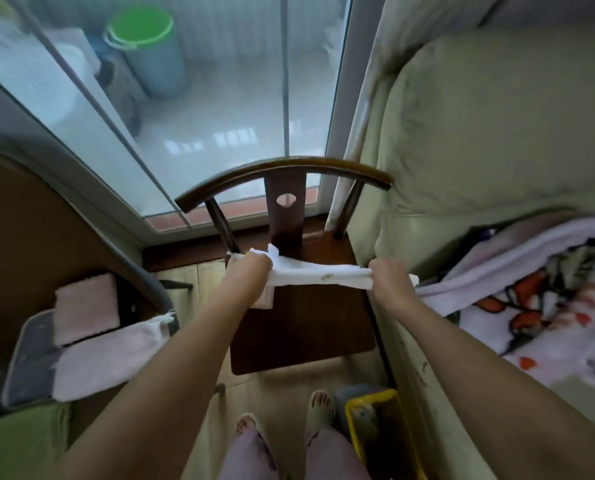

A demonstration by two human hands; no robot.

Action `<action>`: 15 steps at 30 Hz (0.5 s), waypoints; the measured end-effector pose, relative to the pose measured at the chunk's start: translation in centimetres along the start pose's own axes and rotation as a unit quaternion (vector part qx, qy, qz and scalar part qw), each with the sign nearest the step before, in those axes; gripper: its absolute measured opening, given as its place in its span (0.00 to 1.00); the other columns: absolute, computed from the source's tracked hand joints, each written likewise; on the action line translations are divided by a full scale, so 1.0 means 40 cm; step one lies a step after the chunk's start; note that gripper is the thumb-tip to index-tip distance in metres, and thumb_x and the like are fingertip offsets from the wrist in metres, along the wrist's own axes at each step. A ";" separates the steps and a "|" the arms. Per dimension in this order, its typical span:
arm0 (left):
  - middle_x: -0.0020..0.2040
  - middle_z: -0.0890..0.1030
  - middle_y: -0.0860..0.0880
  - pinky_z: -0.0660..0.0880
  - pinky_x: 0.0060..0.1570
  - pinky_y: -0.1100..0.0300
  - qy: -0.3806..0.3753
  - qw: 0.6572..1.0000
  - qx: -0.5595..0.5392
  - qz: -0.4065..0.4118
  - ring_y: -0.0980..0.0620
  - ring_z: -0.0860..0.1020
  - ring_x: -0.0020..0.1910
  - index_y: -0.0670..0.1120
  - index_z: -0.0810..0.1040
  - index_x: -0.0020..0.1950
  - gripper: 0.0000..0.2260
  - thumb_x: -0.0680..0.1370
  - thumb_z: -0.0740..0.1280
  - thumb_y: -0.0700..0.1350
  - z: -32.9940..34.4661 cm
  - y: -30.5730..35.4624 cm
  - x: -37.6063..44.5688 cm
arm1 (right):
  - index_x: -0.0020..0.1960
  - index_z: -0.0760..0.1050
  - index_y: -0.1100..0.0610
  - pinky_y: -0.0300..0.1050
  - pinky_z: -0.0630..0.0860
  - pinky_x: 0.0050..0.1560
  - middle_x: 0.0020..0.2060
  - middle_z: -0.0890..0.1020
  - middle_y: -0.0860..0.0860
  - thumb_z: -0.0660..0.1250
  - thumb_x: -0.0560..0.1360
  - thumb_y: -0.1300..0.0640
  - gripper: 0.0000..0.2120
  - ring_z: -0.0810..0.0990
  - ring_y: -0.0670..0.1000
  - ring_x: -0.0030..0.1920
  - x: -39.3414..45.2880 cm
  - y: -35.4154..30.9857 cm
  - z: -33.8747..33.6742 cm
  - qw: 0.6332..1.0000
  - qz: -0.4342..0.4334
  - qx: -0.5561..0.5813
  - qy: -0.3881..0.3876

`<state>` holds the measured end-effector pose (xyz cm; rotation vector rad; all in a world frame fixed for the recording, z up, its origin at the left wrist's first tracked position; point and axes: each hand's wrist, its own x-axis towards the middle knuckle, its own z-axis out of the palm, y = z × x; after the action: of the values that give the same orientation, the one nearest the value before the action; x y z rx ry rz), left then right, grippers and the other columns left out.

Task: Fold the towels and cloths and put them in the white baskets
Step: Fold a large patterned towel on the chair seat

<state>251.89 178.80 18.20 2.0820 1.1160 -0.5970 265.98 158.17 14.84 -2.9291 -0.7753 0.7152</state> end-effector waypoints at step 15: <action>0.45 0.82 0.46 0.76 0.42 0.53 0.305 0.915 0.107 0.242 0.46 0.81 0.44 0.43 0.80 0.49 0.04 0.78 0.66 0.38 -0.183 0.133 -0.094 | 0.49 0.75 0.57 0.49 0.75 0.40 0.43 0.82 0.55 0.55 0.79 0.64 0.10 0.80 0.56 0.44 0.001 0.010 -0.327 0.964 -0.141 0.013 0.224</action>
<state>254.96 180.22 27.42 2.7078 0.8023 0.2055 271.93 159.00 26.46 -2.7063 -1.0757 0.0366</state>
